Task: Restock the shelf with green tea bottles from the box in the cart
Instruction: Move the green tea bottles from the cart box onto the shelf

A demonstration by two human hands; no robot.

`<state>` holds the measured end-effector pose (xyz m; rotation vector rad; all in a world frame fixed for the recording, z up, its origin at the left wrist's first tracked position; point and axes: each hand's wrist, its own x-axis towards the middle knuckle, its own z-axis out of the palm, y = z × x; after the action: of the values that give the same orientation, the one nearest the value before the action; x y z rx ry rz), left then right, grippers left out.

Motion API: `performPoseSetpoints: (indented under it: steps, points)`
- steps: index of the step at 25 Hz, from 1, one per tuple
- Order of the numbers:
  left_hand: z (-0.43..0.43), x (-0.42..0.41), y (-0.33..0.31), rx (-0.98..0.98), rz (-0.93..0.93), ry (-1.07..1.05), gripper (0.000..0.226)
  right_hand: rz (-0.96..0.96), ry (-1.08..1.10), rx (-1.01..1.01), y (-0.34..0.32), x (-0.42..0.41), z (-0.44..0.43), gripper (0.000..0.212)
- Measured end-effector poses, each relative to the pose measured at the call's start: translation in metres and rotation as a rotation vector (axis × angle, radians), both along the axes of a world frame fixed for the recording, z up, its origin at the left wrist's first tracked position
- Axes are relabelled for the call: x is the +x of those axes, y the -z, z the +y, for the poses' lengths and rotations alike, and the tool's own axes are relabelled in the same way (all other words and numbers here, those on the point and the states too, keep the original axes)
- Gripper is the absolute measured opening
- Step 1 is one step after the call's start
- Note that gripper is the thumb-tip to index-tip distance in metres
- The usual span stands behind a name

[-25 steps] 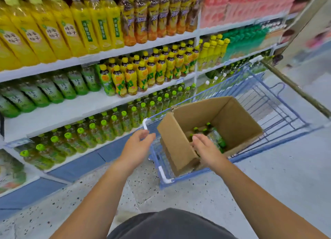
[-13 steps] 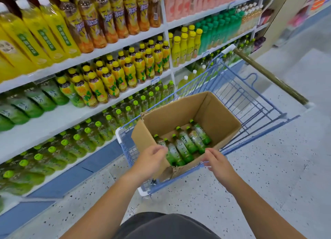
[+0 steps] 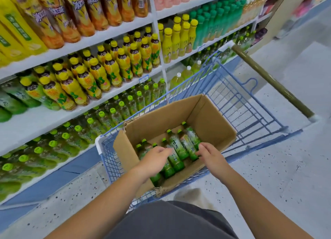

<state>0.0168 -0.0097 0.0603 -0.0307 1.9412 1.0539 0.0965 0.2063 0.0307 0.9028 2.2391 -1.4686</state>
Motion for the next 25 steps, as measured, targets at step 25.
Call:
performPoseSetpoints:
  steps: [25]
  points:
    - [0.047, -0.029, 0.280, -0.834, -0.155, -0.668, 0.074, -0.350, -0.722, -0.052, 0.306, -0.160, -0.067, 0.046]
